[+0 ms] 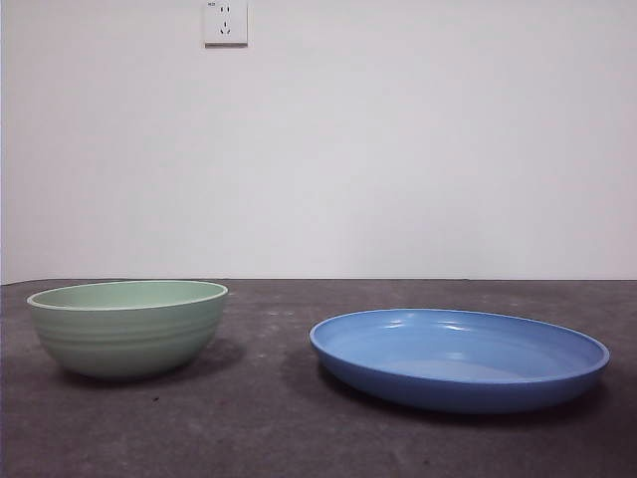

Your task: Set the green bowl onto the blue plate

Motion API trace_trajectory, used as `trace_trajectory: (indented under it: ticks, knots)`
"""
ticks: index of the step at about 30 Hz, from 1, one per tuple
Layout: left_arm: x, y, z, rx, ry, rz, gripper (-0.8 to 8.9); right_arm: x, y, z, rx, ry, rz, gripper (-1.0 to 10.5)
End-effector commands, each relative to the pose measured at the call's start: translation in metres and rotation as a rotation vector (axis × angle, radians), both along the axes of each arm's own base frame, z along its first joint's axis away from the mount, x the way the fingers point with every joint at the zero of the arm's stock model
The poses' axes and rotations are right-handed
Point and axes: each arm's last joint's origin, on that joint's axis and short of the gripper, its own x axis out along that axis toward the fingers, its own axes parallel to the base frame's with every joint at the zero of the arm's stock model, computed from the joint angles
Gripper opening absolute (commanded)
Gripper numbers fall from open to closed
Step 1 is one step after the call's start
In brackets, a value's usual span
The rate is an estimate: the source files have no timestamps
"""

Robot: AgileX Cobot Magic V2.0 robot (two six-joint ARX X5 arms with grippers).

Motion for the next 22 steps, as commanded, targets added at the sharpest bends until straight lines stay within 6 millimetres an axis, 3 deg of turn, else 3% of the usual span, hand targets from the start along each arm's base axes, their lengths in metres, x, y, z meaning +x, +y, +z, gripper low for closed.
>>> trace_trajectory:
  ticks: [1, 5, 11, 22]
  knots:
    - [0.000, 0.000, 0.000, -0.051, 0.004, 0.013, 0.15, -0.001, 0.001, 0.007, 0.150, -0.024, 0.002, 0.1]
    - [-0.002, 0.000, 0.019, -0.089, -0.036, 0.007, 0.15, -0.004, 0.001, 0.025, 0.241, -0.046, 0.003, 0.1]
    - [-0.004, -0.003, 0.057, -0.151, -0.068, -0.037, 0.15, -0.009, 0.002, 0.068, 0.280, -0.039, 0.028, 0.1]
    - [0.007, -0.011, 0.151, -0.181, 0.005, -0.221, 0.15, -0.007, 0.010, 0.146, 0.242, 0.165, 0.313, 0.1]
